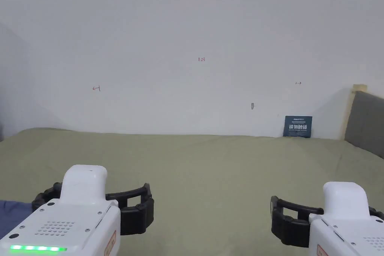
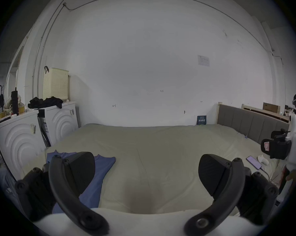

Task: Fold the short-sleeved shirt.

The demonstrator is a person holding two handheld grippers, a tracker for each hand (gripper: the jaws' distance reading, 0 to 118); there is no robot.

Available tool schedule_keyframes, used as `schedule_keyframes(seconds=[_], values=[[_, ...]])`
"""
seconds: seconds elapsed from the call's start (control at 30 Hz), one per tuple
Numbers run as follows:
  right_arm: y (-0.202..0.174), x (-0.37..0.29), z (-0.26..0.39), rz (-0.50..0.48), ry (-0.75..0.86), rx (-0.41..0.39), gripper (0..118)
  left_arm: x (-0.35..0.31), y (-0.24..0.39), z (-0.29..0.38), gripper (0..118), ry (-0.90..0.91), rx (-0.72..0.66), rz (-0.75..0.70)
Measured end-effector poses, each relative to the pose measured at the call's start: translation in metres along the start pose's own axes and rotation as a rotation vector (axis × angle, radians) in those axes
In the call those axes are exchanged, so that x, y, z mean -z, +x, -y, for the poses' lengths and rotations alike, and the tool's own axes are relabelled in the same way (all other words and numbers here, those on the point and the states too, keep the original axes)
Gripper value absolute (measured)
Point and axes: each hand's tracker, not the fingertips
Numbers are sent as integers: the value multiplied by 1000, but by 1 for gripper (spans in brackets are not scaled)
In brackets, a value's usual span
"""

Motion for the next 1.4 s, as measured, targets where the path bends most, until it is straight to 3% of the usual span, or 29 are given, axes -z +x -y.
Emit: schedule_keyframes(seconds=[0.07,0.1,0.13,0.17,0.2,0.3,0.53,0.77,0.9,1.1,1.2,1.4], values=[[0,-1,1,-6,-36,-13,118,-1,2,4,115,-8,24,-22],[0,-1,1,-5,-66,-35,111,-3,2,6,91,2,33,-39],[-1,-2,1,0,-70,-55,89,-4,2,8,53,5,41,-39],[-2,-3,1,1,-65,-73,46,-3,2,9,9,0,49,-55],[-4,-1,3,24,-58,-95,2,0,2,10,0,-19,48,-72],[-1,-3,7,13,-54,-64,2,-3,-3,15,0,-39,-8,-38],[-17,-7,-6,-31,-25,-41,2,-20,-19,13,0,-44,20,-83],[-100,1,-22,-266,6,-65,2,-75,-77,2,0,-11,77,-276],[-165,-1,-25,-452,9,-83,2,-116,-124,5,0,-24,-7,-396],[-246,-18,-28,-681,19,-111,2,-175,-174,16,0,-63,-11,-605],[-269,-25,-26,-748,15,-116,2,-200,-190,24,0,-66,-43,-653],[-287,-25,-16,-790,-16,-125,2,-218,-204,34,0,-91,-71,-693]])
